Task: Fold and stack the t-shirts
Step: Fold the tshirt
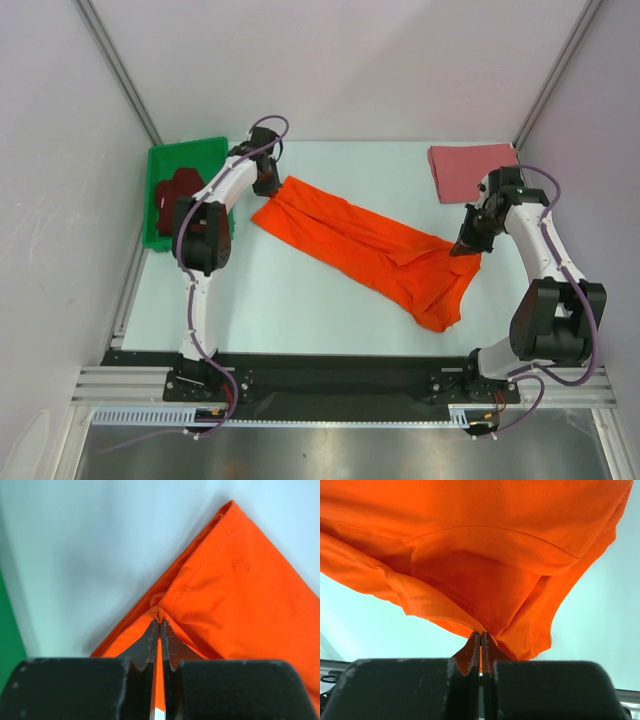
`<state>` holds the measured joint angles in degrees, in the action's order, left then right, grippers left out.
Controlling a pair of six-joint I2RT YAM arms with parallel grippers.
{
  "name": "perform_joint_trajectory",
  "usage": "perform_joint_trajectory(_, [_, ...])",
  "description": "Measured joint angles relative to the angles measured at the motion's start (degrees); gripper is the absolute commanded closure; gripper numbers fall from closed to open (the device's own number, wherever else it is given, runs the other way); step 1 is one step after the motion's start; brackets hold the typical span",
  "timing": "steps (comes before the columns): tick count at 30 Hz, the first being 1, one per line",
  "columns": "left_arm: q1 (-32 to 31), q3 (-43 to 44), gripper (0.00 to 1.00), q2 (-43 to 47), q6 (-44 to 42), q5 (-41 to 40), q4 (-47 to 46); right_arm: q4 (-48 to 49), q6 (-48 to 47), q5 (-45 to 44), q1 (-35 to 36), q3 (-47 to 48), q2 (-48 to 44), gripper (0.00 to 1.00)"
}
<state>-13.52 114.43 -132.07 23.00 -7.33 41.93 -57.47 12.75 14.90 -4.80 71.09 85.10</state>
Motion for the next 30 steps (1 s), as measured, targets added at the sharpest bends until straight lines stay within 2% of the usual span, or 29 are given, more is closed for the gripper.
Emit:
perform_joint_trajectory(4, [-0.02, 0.55, 0.75, -1.42, -0.04, 0.02, 0.04, 0.63, -0.02, 0.00, -0.39, 0.00, 1.51, 1.00])
perform_joint_trajectory(6, [-0.02, 0.85, 0.60, -2.10, -0.02, -0.02, 0.42, 1.27, 0.02, -0.02, -0.44, 0.00, 2.62, 1.00])
perform_joint_trajectory(8, [-0.02, 1.73, 0.54, -2.73, 0.37, -0.37, 1.11, 2.19, 0.04, -0.07, -0.44, 0.00, 3.61, 1.00])
perform_joint_trajectory(10, [-0.04, 2.25, 0.42, -2.84, 0.50, -1.62, 1.60, 3.37, 0.22, -0.22, -0.44, 0.00, 4.59, 1.00])
perform_joint_trajectory(14, [-0.02, 2.27, 0.32, -1.62, 0.87, -4.15, 2.60, 4.83, 0.42, -0.46, -0.44, 0.61, 6.99, 1.00])
perform_joint_trajectory(15, [-0.02, 1.81, 0.23, -0.76, 0.92, -4.50, 2.84, 5.05, 0.42, -0.55, -0.46, 0.98, 7.69, 1.00])
perform_joint_trajectory(20, [-0.02, -4.98, 0.22, 9.01, 0.98, -4.96, 2.78, 5.49, 0.48, -1.75, -0.70, 2.64, 9.35, 0.98])
perform_joint_trajectory(24, [-0.09, -8.83, 0.28, 15.34, 1.03, -2.51, 1.62, 6.25, 0.85, -2.54, -0.96, 4.20, 11.34, 0.97])
perform_joint_trajectory(30, [-1.68, -17.51, 0.30, 18.58, 1.14, 2.25, -0.74, 8.70, 2.03, -2.45, -0.24, 7.78, 18.56, 1.00])
